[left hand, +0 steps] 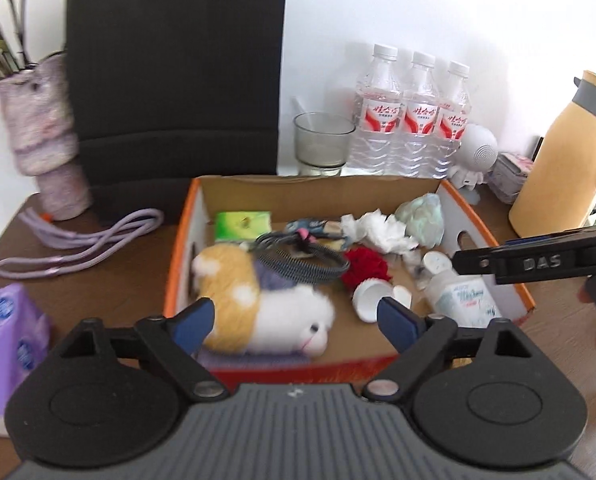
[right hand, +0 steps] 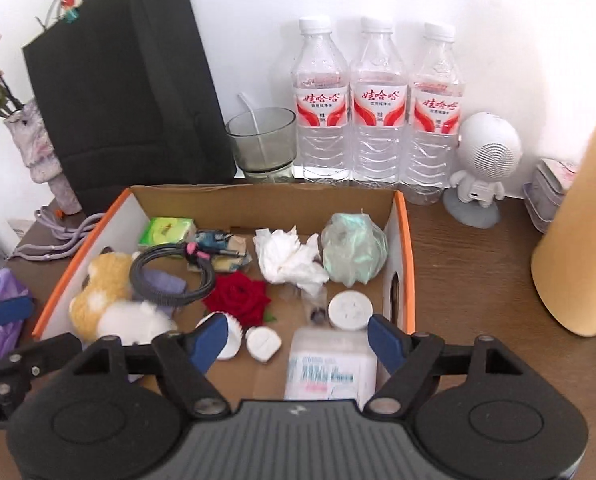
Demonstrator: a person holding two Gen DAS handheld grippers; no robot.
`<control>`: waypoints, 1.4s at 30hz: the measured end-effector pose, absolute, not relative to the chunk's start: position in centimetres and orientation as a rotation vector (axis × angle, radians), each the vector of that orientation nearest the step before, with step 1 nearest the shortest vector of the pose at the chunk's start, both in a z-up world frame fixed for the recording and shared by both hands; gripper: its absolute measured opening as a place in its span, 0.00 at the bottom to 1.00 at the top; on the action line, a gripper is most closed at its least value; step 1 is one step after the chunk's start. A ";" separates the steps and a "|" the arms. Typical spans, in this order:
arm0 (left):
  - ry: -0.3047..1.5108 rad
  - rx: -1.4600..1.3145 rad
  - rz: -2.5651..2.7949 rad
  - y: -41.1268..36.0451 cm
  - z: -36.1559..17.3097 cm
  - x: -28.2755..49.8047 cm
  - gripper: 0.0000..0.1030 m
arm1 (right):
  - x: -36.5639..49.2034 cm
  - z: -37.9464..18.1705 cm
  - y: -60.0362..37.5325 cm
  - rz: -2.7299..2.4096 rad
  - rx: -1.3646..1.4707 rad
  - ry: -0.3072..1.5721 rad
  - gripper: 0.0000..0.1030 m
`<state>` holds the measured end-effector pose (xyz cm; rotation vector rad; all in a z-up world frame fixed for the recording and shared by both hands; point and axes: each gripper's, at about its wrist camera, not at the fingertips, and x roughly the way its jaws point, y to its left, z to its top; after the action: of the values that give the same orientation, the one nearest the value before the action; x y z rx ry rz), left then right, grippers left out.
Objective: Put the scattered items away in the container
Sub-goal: 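Open both tools to drop the caps into the box, then withdraw both open tools toward the small items left on the desk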
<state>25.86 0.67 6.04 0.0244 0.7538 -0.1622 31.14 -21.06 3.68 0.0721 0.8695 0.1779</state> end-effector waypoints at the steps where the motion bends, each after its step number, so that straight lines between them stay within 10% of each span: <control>1: 0.730 0.026 -0.152 0.8 6.2 24.9 0.93 | 30.4 3.9 -21.1 0.184 0.083 0.858 0.76; 12: 0.263 0.003 -0.151 1.4 6.8 13.5 1.00 | 19.2 3.6 -19.7 0.248 0.086 0.344 0.81; 42: 0.345 0.003 -0.056 3.9 0.4 -8.9 1.00 | -4.2 -1.4 -18.0 0.236 0.046 0.384 0.83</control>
<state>-8.87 3.86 0.44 0.0029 0.3450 -0.0564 -4.21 -18.03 -1.41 0.0457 0.3835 0.2362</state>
